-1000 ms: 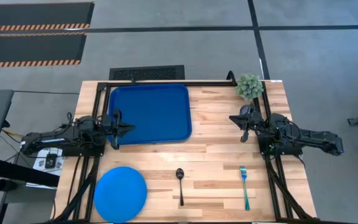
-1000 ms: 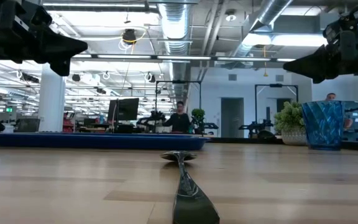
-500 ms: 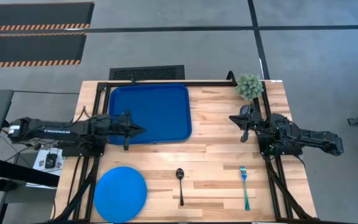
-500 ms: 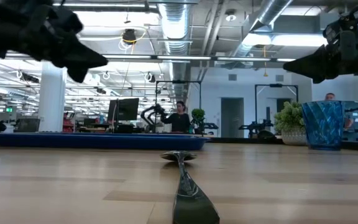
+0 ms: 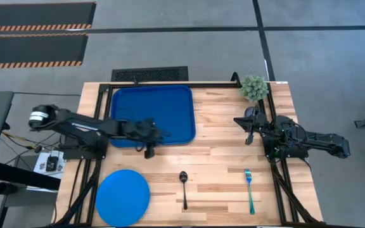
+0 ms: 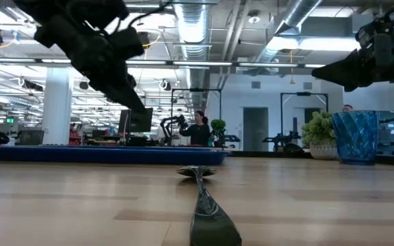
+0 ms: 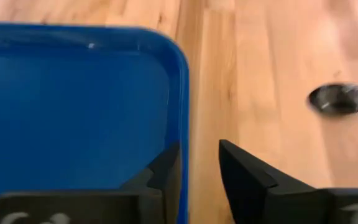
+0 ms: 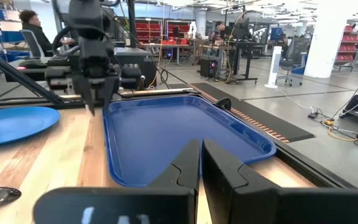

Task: Pick and place plate/cup/fork/spoon on tray
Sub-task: Prepare the blue tray in the middle of the table

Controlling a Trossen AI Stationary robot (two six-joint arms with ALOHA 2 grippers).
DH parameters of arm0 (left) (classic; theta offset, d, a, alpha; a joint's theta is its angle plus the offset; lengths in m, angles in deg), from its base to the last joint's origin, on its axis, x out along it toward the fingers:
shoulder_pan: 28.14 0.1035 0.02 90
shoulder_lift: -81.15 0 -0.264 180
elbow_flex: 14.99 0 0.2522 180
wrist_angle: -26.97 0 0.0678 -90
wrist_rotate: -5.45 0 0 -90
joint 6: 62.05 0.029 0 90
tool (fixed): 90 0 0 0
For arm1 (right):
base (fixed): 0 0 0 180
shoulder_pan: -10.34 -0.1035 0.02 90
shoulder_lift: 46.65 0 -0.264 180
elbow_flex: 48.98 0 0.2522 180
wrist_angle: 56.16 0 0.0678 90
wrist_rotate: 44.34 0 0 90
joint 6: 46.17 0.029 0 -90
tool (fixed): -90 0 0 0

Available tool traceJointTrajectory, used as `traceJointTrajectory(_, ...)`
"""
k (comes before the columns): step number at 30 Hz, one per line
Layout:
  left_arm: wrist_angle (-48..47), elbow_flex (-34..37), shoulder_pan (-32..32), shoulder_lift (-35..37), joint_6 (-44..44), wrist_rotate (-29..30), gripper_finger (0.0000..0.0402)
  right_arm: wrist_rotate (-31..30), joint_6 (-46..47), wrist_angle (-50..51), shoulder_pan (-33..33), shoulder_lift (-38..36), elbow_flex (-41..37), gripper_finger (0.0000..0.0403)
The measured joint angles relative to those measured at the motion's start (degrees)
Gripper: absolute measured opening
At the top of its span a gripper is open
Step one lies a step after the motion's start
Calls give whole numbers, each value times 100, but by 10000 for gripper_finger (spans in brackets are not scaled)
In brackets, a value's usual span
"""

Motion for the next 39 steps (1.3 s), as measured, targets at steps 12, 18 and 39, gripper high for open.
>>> traceJointTrajectory(12,-1179,-1166,-329,-1543,567,956,153,0,-2,4,2,0,-2,43)
traceJointTrajectory(18,-1317,-1259,-339,-1979,669,1188,153,0,-1,0,2,-1,-1,43)
traceJointTrajectory(39,-1420,-1268,-359,-2145,875,1248,28,0,-1,0,1,0,0,43)
